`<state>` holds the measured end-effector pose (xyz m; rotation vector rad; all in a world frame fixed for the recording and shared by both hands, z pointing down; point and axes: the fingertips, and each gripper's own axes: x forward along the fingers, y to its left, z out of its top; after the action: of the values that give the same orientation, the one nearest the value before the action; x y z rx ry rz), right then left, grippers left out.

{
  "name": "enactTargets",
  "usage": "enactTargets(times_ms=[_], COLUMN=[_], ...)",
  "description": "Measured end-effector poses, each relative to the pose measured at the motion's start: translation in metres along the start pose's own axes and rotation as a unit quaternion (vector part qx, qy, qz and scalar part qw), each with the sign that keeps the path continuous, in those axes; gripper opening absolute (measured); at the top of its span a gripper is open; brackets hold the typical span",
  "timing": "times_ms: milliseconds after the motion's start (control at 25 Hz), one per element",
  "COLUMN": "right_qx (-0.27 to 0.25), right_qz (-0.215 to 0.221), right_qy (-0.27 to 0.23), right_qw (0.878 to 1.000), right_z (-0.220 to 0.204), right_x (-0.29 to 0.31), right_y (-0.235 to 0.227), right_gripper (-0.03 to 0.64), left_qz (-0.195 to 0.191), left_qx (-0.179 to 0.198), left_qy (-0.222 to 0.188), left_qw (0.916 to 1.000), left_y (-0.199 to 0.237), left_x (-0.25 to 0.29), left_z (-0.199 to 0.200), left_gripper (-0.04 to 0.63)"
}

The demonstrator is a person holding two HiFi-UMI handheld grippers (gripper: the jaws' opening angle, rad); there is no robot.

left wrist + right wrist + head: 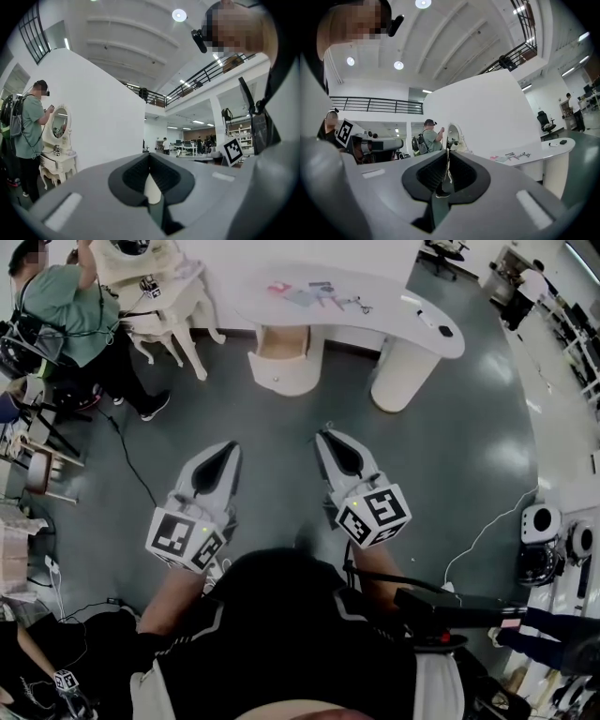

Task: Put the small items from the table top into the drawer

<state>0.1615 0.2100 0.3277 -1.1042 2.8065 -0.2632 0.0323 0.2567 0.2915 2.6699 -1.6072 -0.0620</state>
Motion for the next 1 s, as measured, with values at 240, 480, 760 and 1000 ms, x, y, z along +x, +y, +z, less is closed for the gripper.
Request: enactTargets(times_ms=[240, 480, 760, 1000], right_qx=[0.011, 0.003, -0.004, -0.018], right_qz=[0.026, 0.044, 0.032, 0.014], right_qy=[-0.002, 0.012, 0.015, 0.018], right_qw=[1.0, 0.999, 0.999, 1.0], right_z=[-0.003, -0.007, -0.003, 0.01], right_x=[0.001, 0.019, 0.052, 0.082], right_y=[-0.028, -0.04, -0.049, -0.061], right_gripper=[0.02, 0.02, 0.02, 0.02], left_qz=[0.023, 0.031, 0.015, 0.006], left_qx=[0.003, 0.0, -0.012, -0.006], left_qy=[0.002, 0.024, 0.01, -0.006], left_qw=[0.9997, 0.9992, 0.9998, 0.9999], left_y=[-0.007, 0.001, 0.031, 0.069], left_x=[0.023, 0.036, 0.061, 0.09], left_z=[-0.003, -0.016, -0.013, -0.001], left_gripper=[0.0, 0.0, 0.0, 0.0])
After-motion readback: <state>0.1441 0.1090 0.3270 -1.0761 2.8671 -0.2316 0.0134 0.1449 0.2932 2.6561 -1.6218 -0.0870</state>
